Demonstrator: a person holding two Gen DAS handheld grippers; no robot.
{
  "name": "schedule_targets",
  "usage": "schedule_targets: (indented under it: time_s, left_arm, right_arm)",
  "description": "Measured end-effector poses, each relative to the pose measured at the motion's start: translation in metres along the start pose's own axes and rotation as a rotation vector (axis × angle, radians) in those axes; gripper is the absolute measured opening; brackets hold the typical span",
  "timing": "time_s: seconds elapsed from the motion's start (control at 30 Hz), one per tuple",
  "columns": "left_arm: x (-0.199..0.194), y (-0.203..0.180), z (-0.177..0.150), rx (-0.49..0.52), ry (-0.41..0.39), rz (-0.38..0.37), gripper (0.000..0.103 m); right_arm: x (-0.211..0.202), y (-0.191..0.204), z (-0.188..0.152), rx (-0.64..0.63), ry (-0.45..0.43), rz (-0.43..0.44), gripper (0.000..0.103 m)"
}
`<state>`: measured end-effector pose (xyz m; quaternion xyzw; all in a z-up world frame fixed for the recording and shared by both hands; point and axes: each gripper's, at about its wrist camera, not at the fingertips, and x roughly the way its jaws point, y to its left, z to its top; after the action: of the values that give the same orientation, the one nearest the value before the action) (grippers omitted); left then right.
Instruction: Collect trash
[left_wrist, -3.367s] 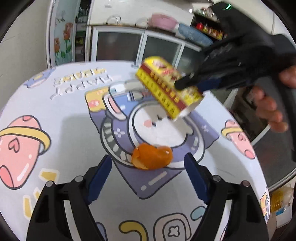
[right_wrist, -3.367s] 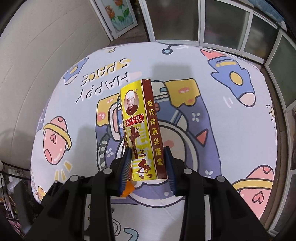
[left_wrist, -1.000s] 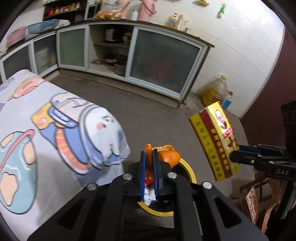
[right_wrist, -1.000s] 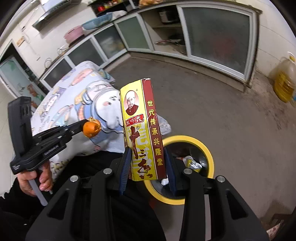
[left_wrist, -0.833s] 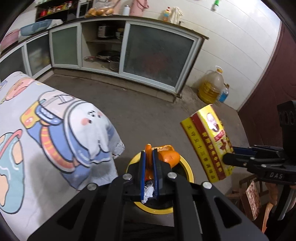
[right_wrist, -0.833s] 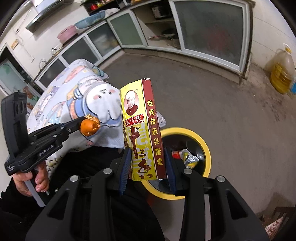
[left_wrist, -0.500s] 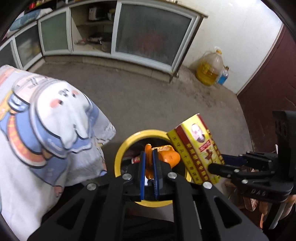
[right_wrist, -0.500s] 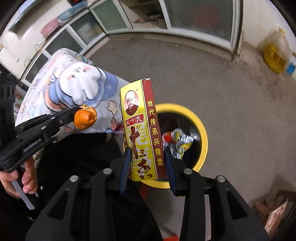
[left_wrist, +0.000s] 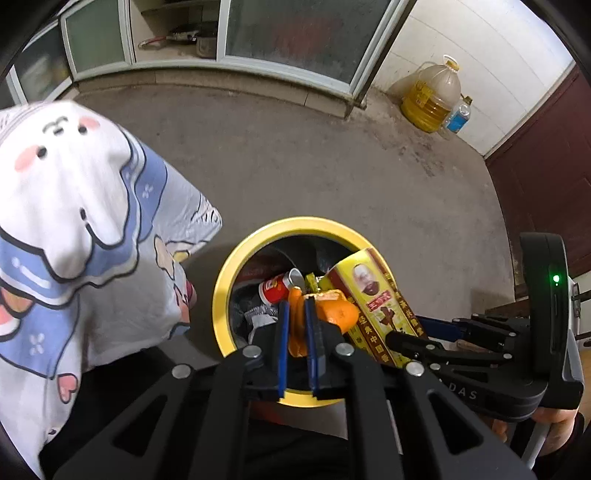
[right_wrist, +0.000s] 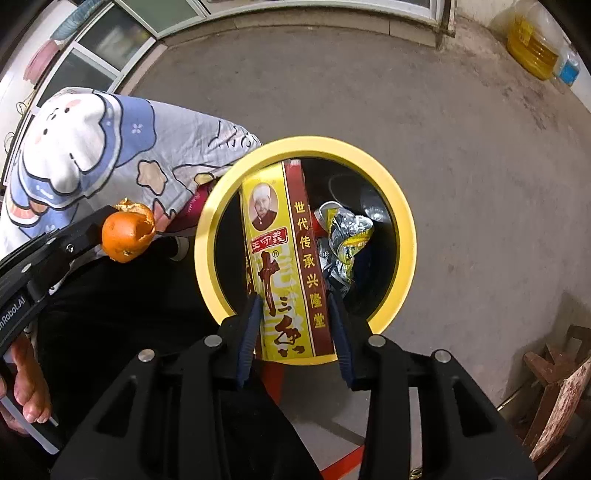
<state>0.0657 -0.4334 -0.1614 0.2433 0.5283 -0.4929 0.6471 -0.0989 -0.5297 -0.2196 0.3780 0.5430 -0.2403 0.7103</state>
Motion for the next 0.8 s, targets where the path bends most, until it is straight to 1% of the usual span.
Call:
schedule_targets:
  time_s: [0.03, 0.07, 0.1, 0.13, 0.17, 0.23, 0.27, 0.37, 0.47, 0.53, 0.57, 0.6, 0.63, 0.7, 0.73, 0.77, 0.8]
  left_arm:
    - [0.004, 0.001, 0.001, -0.004, 0.007, 0.0, 0.008]
    - [0.007, 0.002, 0.001, -0.011, 0.013, -0.003, 0.014]
    - [0.009, 0.004, 0.0, -0.02, 0.017, -0.006, 0.02]
    - [0.011, 0.006, -0.001, -0.031, 0.018, -0.004, 0.039]
    - [0.01, 0.008, -0.002, -0.042, 0.011, 0.004, 0.054]
    - [0.007, 0.01, -0.003, -0.046, -0.009, 0.014, 0.061]
    - [0.007, 0.011, -0.003, -0.046, -0.009, 0.009, 0.067]
    - [0.002, 0.017, -0.005, -0.071, -0.027, -0.011, 0.08]
    - [-0.007, 0.021, -0.007, -0.096, -0.047, -0.038, 0.086]
    - [-0.019, 0.024, -0.008, -0.111, -0.087, -0.081, 0.09]
    - [-0.024, 0.025, -0.008, -0.116, -0.106, -0.095, 0.091]
    - [-0.031, 0.026, -0.01, -0.124, -0.131, -0.105, 0.091]
    - [-0.041, 0.027, -0.012, -0.128, -0.167, -0.118, 0.092]
    - [-0.059, 0.026, -0.013, -0.118, -0.228, -0.145, 0.094]
    - [-0.072, 0.025, -0.017, -0.104, -0.278, -0.158, 0.095]
    - [-0.082, 0.024, -0.018, -0.094, -0.318, -0.161, 0.095]
    - [-0.093, 0.022, -0.02, -0.083, -0.36, -0.164, 0.095]
  right_arm:
    - [0.003, 0.0, 0.001, 0.001, 0.008, 0.0, 0.039]
    - [0.007, -0.002, 0.003, 0.006, 0.011, -0.002, 0.046]
    - [0.008, -0.003, 0.003, 0.014, 0.01, -0.007, 0.065]
    - [0.009, -0.005, 0.004, 0.026, 0.003, -0.012, 0.072]
    - [0.01, -0.006, 0.004, 0.037, -0.001, -0.018, 0.071]
    - [0.01, -0.009, 0.006, 0.045, -0.002, -0.038, 0.071]
    - [0.009, -0.011, 0.006, 0.051, -0.009, -0.051, 0.071]
    - [0.003, -0.019, 0.003, 0.074, -0.029, -0.093, 0.071]
    - [-0.013, -0.027, -0.004, 0.093, -0.08, -0.156, 0.073]
    - [-0.031, -0.03, -0.01, 0.134, -0.161, -0.167, 0.086]
    - [-0.041, -0.033, -0.013, 0.154, -0.202, -0.177, 0.088]
    - [-0.056, -0.033, -0.018, 0.178, -0.266, -0.2, 0.09]
    - [-0.066, -0.033, -0.021, 0.188, -0.31, -0.213, 0.092]
    - [-0.091, -0.028, -0.029, 0.218, -0.429, -0.245, 0.094]
    - [-0.106, -0.023, -0.036, 0.23, -0.505, -0.258, 0.095]
    - [-0.119, -0.018, -0.041, 0.232, -0.562, -0.259, 0.095]
    - [-0.135, -0.009, -0.05, 0.228, -0.641, -0.257, 0.095]
